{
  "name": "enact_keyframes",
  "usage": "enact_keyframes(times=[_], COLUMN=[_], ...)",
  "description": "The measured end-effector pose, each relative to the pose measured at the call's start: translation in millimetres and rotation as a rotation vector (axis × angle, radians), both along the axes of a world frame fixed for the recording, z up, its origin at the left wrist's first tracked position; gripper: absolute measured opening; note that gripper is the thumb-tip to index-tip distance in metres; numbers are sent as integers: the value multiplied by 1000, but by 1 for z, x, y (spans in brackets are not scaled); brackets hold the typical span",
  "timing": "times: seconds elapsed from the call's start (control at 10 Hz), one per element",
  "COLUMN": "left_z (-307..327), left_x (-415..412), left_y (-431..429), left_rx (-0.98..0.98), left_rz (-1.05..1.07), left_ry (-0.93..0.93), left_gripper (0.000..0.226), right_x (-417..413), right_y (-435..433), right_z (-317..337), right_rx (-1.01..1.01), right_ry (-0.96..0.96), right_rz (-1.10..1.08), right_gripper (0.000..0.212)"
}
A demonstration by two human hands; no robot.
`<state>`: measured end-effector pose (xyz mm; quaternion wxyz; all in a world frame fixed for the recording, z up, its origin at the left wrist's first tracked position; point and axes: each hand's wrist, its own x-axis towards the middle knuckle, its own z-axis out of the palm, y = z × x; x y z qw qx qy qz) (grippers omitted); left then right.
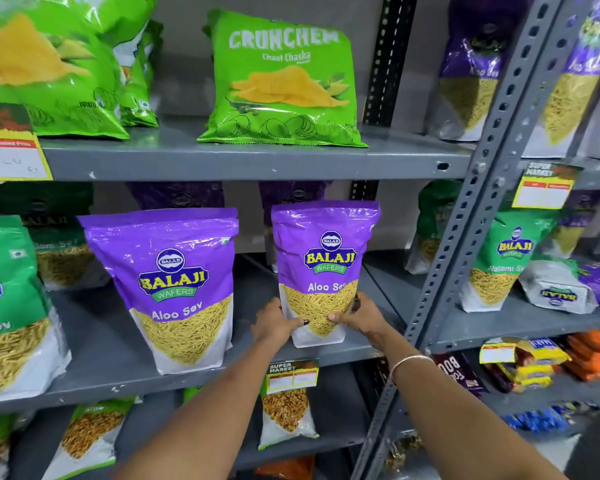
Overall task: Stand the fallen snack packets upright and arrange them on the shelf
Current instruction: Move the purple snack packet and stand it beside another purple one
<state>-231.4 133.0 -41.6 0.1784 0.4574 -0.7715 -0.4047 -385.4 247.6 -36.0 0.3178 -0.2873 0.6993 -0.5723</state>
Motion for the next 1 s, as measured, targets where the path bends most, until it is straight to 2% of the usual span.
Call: enact_keyframes(times=[0.1, 0.2, 0.4, 0.7, 0.9, 1.0], left_z=[5, 5, 5, 8, 12, 23], left_x=[5, 6, 7, 9, 11, 19], left_y=[9, 12, 13, 19, 20, 29], left_rx=[-38, -53, -49, -69, -63, -210], left_rz=[-4, 5, 15, 27, -4, 15], left_ry=[-59, -72, -73, -110, -144, -141], left_gripper=[59, 58, 58, 58, 62, 73], right_x=[7, 8, 11, 16, 20, 27], right_y=[9, 10, 13, 17, 21, 18], right_z=[4, 3, 6, 11, 16, 25], right_rx=[20, 32, 30, 67, 111, 94], right_ry=[16, 36, 47, 52, 57, 158], right_rz=[-13, 14, 2, -7, -10, -63], right_gripper=[54, 64, 61, 72, 64, 86])
